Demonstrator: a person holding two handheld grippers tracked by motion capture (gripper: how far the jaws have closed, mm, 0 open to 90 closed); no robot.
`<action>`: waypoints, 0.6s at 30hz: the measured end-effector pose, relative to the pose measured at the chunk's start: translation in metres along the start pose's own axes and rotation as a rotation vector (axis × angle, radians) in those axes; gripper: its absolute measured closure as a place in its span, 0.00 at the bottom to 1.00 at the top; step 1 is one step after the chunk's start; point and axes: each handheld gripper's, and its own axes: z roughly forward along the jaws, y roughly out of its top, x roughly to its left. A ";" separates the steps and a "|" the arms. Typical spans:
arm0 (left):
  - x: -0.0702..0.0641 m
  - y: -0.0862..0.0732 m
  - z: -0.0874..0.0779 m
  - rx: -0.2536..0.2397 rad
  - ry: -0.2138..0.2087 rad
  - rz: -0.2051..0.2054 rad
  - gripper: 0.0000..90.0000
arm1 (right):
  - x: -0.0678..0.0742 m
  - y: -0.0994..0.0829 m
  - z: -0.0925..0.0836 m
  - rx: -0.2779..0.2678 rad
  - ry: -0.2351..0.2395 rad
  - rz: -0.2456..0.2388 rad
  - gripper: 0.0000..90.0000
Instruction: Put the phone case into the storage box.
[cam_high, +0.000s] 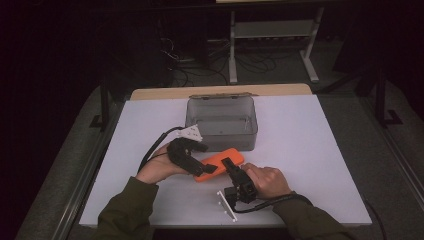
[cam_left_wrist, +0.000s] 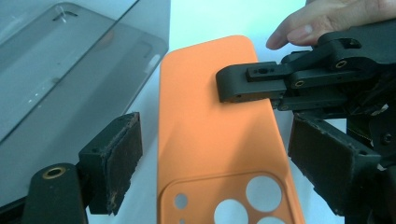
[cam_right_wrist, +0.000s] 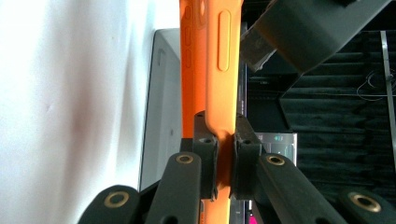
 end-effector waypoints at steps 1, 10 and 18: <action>0.001 -0.001 -0.002 -0.002 0.001 -0.001 0.19 | 0.000 0.000 0.000 -0.001 -0.001 0.000 0.91; 0.010 -0.010 -0.020 -0.024 0.034 -0.026 0.19 | 0.000 -0.001 0.000 -0.001 -0.001 -0.001 0.91; 0.017 -0.022 -0.034 -0.037 0.071 -0.049 0.19 | 0.000 -0.002 0.000 0.003 0.002 -0.002 0.91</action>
